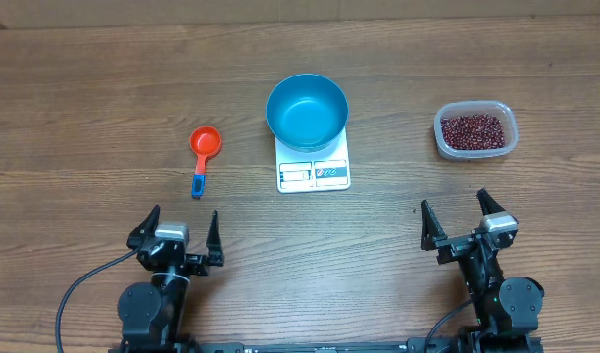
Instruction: Scoop item into bowl and weigh 150g on scale
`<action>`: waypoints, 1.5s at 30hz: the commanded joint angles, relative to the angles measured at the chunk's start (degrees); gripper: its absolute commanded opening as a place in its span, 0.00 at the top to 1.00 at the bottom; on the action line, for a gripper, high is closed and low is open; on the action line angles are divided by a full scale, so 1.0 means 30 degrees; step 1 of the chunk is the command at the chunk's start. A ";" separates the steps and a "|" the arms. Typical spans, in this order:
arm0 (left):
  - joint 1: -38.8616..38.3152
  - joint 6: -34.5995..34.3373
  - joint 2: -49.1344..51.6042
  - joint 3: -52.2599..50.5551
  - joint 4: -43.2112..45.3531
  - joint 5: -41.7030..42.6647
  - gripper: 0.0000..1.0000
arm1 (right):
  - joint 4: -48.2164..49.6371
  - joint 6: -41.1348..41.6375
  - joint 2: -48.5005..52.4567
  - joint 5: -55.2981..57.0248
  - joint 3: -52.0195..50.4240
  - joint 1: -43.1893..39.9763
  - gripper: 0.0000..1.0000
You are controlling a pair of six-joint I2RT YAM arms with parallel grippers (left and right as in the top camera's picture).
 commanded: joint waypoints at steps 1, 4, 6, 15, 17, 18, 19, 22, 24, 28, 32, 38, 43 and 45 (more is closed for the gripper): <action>0.0080 -0.0175 0.0182 0.1428 -0.0313 -0.0233 0.00 | 0.0080 0.0073 -0.0175 0.0197 -0.0204 0.0073 0.00; 0.0080 -0.0182 0.1005 0.2178 -0.0576 -0.0226 0.00 | 0.0080 0.0073 -0.0175 0.0197 -0.0204 0.0073 0.00; 0.0080 -0.0197 0.1989 0.2892 -0.0729 -0.0226 0.00 | 0.0080 0.0073 -0.0175 0.0197 -0.0204 0.0073 0.00; 0.0080 0.0066 0.7970 0.7096 -0.2237 -0.0532 0.01 | 0.0080 0.0073 -0.0175 0.0197 -0.0204 0.0073 0.00; 0.0080 0.0284 0.9646 0.8320 -0.2696 -0.0532 0.00 | 0.0080 0.0073 -0.0175 0.0197 -0.0204 0.0073 0.00; 0.0080 0.0321 1.0542 0.8976 -0.2965 -0.0539 0.00 | 0.0080 0.0073 -0.0175 0.0197 -0.0204 0.0073 0.00; 0.0080 0.0503 1.1424 0.9639 -0.3228 -0.0532 0.00 | 0.0080 0.0073 -0.0175 0.0197 -0.0204 0.0073 0.00; 0.0080 0.1042 1.3712 1.1453 -0.4022 -0.0780 0.00 | 0.0080 0.0073 -0.0175 0.0197 -0.0204 0.0073 0.00; 0.0087 0.1137 1.5256 1.2801 -0.4692 -0.1027 0.00 | 0.0080 0.0073 -0.0175 0.0197 -0.0204 0.0073 0.00; 0.0080 0.1137 1.7959 1.5271 -0.6091 -0.1027 0.00 | 0.0080 0.0073 -0.0175 0.0197 -0.0204 0.0073 0.00; 0.0087 0.1129 2.0480 1.7493 -0.7752 -0.1027 0.00 | 0.0080 0.0073 -0.0175 0.0197 -0.0204 0.0073 0.00; 0.0087 0.1122 2.3664 1.9904 -0.9486 -0.1078 0.00 | 0.0080 0.0073 -0.0175 0.0197 -0.0204 0.0073 0.00; 0.0117 0.1129 2.5777 2.1391 -1.0367 -0.1486 0.00 | 0.0080 0.0073 -0.0175 0.0197 -0.0204 0.0073 0.00; 0.0117 0.1144 2.6556 2.2032 -1.0732 -0.1632 0.01 | 0.0080 0.0073 -0.0175 0.0197 -0.0204 0.0073 0.00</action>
